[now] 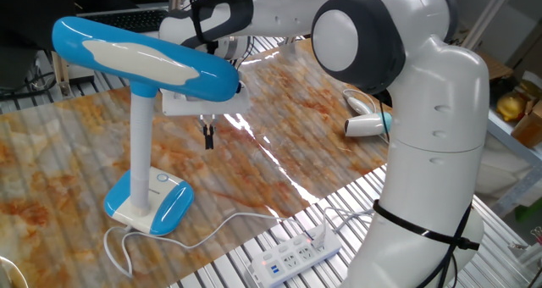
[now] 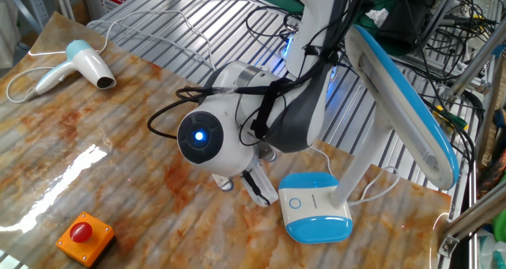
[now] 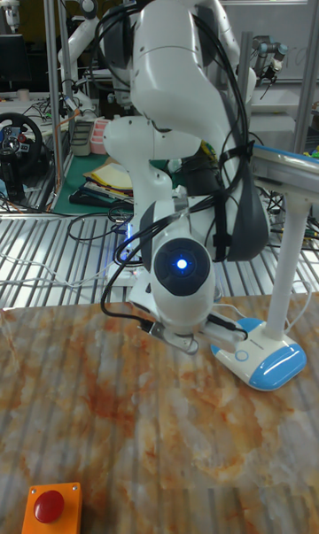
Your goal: Turn off the desk lamp by pressing the button
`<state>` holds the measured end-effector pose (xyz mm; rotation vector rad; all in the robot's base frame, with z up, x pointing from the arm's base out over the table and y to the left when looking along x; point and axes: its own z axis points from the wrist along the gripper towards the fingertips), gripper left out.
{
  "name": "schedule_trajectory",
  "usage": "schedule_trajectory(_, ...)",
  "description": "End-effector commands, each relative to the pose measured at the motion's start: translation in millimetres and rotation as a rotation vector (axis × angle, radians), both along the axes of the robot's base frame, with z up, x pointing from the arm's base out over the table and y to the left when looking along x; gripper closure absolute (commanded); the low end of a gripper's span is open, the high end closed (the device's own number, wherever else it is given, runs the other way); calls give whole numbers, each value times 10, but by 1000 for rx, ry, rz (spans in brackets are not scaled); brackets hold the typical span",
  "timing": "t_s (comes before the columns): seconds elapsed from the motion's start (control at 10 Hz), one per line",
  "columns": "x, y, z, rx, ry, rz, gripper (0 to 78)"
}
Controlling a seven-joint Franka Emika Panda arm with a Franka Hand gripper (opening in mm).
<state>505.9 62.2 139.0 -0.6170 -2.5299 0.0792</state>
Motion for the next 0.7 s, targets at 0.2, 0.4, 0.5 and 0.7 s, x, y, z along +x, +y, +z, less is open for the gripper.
schedule_trajectory(0.2,46,-155,65,17,-18,74,776)
schedule_trajectory(0.4,59,-212,83,19,-18,83,776)
schedule_trajectory(0.5,61,-225,84,19,-19,90,776)
schedule_trajectory(0.7,60,-251,84,14,-24,109,776)
